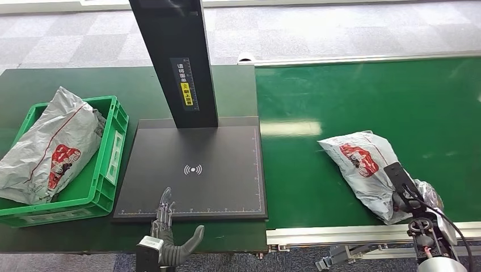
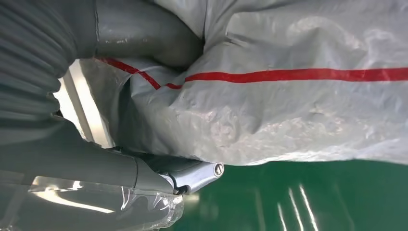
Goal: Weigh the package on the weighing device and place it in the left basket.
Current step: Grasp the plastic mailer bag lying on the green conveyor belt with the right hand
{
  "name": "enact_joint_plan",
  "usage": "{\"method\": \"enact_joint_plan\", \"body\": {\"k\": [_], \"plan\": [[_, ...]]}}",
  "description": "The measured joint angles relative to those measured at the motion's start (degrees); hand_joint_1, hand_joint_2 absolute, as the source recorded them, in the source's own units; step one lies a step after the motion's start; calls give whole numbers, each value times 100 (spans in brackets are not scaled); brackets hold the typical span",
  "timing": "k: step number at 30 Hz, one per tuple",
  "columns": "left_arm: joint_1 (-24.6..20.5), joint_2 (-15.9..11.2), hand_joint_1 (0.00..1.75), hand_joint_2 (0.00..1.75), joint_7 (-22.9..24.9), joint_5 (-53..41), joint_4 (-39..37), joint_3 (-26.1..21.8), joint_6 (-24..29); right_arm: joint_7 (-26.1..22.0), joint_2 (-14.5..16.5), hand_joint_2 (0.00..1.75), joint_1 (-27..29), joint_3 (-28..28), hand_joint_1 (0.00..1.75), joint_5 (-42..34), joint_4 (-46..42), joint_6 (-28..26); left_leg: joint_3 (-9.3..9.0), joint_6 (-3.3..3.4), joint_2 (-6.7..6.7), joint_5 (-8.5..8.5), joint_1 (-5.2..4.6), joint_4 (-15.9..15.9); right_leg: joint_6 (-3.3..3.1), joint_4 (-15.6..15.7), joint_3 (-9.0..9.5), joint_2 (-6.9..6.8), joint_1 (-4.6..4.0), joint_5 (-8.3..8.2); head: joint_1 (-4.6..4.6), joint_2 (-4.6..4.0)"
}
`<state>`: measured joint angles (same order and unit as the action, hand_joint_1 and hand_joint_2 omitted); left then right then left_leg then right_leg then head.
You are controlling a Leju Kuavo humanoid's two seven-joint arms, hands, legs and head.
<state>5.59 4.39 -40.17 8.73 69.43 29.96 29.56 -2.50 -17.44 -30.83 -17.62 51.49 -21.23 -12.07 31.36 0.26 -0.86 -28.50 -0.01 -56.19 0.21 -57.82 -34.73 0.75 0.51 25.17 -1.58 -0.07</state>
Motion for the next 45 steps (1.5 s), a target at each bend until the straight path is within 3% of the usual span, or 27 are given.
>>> {"method": "enact_joint_plan", "body": {"k": [9,17,22,26,32,40,45], "plan": [[3,2,0,175,0,-8,57,-3,129,-582,162,175,-79,15,175,-153,-435,-358,-1,-1,0,0,1,1,0,-1,-2,-1,-1,0,-2,0],[12,2,0,175,-1,-16,108,-7,163,-675,255,175,-110,23,175,-187,-645,-435,0,-1,-4,1,0,0,0,-1,-3,-5,0,0,-1,0],[102,-12,0,175,0,-223,437,-96,417,-864,381,175,33,263,175,-120,-1321,-942,6,-1,-4,1,1,1,0,-1,-8,-4,-1,0,-1,0],[214,-89,0,175,1,-466,988,-330,621,-713,575,175,453,792,175,-102,-2830,-1139,3,-3,-2,2,4,2,-2,-2,-12,-4,-9,1,-2,0],[252,-178,0,175,0,-849,1454,-574,735,-305,1035,175,819,1956,175,635,-4621,-1419,4,-6,21,3,11,8,-5,-5,-11,14,-15,1,0,0],[-98,-141,0,175,1,-1273,1472,-906,418,-495,1836,175,552,3501,175,239,-5058,-589,-5,-16,14,19,10,5,-8,-5,-9,11,-15,-4,-1,0],[-225,-44,0,175,1,-1427,1468,-1101,203,-639,2103,175,530,3992,175,-318,-5071,-179,0,-15,12,17,10,5,-7,-5,-11,9,-13,-3,1,0]]}}
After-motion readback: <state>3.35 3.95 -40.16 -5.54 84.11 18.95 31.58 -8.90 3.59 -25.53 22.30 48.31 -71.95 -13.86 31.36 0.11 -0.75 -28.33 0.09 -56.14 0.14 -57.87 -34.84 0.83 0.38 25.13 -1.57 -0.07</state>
